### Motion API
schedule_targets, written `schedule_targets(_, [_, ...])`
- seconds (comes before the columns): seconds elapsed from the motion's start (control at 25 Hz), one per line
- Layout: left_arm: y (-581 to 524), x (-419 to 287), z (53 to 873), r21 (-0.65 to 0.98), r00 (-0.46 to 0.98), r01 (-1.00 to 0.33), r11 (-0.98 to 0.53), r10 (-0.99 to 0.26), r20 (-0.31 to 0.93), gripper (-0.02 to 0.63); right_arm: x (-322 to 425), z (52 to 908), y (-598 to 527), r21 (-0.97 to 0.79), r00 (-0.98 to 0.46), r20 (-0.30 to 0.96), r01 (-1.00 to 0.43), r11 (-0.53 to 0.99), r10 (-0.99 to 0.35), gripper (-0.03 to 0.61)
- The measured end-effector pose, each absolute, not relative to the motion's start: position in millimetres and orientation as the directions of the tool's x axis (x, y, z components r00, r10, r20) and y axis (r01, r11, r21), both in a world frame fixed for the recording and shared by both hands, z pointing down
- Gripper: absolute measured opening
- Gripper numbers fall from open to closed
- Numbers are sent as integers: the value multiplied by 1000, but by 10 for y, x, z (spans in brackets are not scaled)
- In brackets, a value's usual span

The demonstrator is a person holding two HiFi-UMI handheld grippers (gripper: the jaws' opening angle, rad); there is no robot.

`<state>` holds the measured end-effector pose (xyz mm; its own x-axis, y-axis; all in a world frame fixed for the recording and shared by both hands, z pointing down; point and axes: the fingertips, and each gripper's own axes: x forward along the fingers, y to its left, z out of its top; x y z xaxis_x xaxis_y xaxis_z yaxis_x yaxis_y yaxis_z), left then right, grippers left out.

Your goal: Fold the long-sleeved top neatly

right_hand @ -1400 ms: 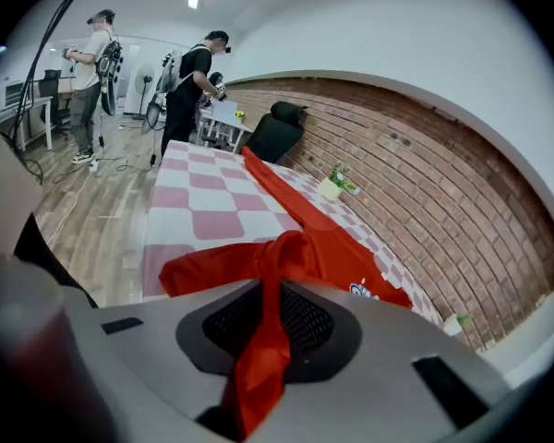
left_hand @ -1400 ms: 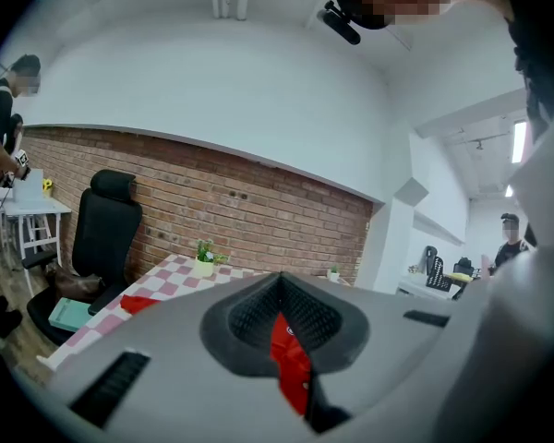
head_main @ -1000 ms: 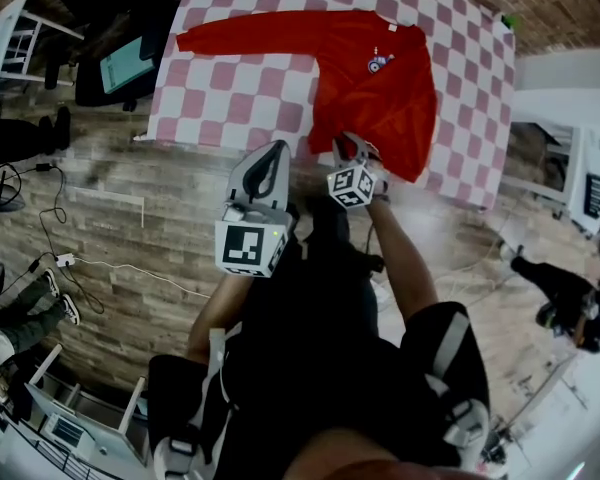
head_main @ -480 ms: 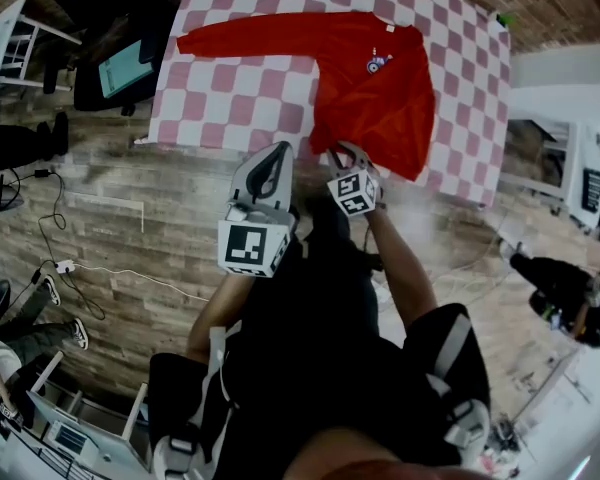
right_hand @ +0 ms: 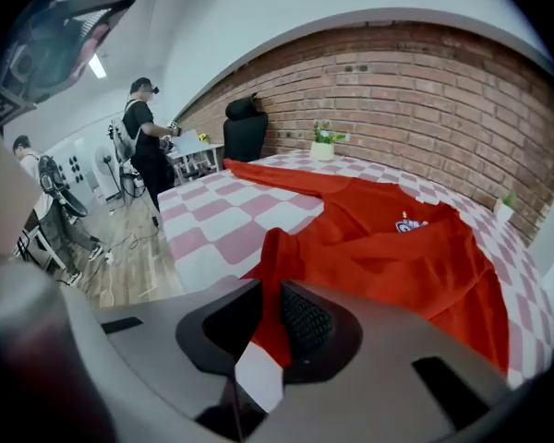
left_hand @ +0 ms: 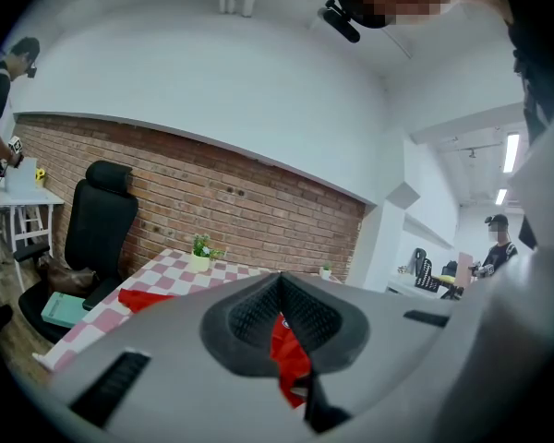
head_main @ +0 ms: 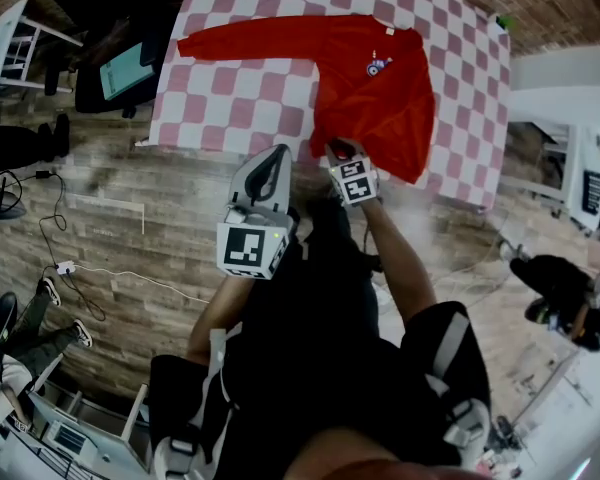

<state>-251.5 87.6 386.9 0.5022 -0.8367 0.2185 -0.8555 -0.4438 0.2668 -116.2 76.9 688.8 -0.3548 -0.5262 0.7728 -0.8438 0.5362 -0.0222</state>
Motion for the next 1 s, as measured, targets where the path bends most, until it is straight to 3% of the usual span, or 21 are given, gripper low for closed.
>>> schedule_targets(0.44, [859, -2498, 3897, 250, 460, -880, -405, -857, 231, 6, -1169, 6804, 778, -93, -417, 751, -834, 544, -512, 54])
schedule_targets(0.64, [841, -2474, 3848, 238, 399, -907, -348, -889, 223, 6, -1035, 6255, 624, -122, -450, 676, -849, 514, -584, 23])
schedule_targets(1.0, [947, -2273, 3819, 173, 256, -961, -215, -931, 260, 6, -1092, 5096, 568, -158, -611, 509, -759, 631, -607, 8])
